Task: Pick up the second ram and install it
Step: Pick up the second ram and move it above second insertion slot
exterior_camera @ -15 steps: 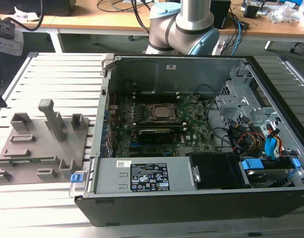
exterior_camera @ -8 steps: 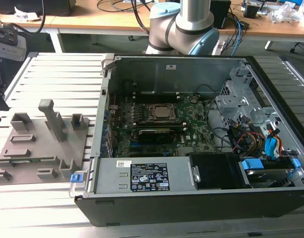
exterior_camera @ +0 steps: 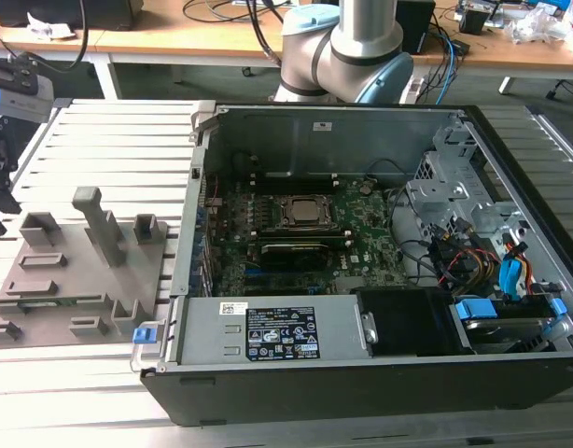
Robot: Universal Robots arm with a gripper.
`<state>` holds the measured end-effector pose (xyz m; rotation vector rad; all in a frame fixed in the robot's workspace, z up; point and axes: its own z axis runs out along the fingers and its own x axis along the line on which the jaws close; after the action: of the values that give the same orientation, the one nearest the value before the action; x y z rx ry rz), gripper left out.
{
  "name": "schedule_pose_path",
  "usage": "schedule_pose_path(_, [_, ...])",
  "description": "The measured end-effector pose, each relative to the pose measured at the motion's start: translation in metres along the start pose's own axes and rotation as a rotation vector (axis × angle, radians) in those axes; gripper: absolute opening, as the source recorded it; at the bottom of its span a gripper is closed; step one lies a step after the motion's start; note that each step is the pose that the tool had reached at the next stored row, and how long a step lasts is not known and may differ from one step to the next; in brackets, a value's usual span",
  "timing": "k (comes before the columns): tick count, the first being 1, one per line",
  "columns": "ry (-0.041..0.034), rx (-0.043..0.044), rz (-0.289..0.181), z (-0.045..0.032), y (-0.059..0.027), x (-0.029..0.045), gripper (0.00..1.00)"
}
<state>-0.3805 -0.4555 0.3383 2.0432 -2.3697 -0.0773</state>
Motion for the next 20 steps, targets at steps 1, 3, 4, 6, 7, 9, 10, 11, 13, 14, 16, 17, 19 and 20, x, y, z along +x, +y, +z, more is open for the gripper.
schedule_pose_path(1, [0.0, 0.0, 0.0, 0.0012, -0.0001, 0.0, 0.36])
schedule_pose_path(3, [0.0001, 0.0, -0.001, 0.0026, -0.0001, 0.0001, 0.36])
schedule_pose_path(4, [0.0001, 0.0, -0.001, 0.0038, -0.0002, 0.0001, 0.36])
schedule_pose_path(6, [0.0001, 0.0, -0.001, 0.0059, -0.0003, 0.0001, 0.36])
schedule_pose_path(7, [0.0001, 0.0, -0.002, 0.0065, -0.0003, 0.0002, 0.36])
schedule_pose_path(9, [0.0001, -0.0001, -0.002, 0.0098, -0.0005, 0.0002, 0.36])
schedule_pose_path(10, [0.0001, -0.0001, -0.003, 0.011, -0.0005, 0.0003, 0.36])
schedule_pose_path(11, [0.0002, -0.0001, -0.003, 0.012, -0.0006, 0.0003, 0.36])
schedule_pose_path(13, [0.0002, -0.0001, -0.003, 0.015, -0.0007, 0.0004, 0.36])
schedule_pose_path(14, [0.0002, -0.0001, -0.004, 0.017, -0.0008, 0.0004, 0.36])
schedule_pose_path(16, [0.0002, -0.0001, -0.005, 0.0221, -0.001, 0.0005, 0.36])
schedule_pose_path(17, [0.0003, -0.0001, -0.005, 0.0235, -0.0011, 0.0006, 0.36])
schedule_pose_path(19, [0.0003, -0.0001, -0.006, 0.0263, -0.0012, 0.0006, 0.36])
schedule_pose_path(20, [0.0003, -0.0001, -0.006, 0.0288, -0.0013, 0.0007, 0.36])
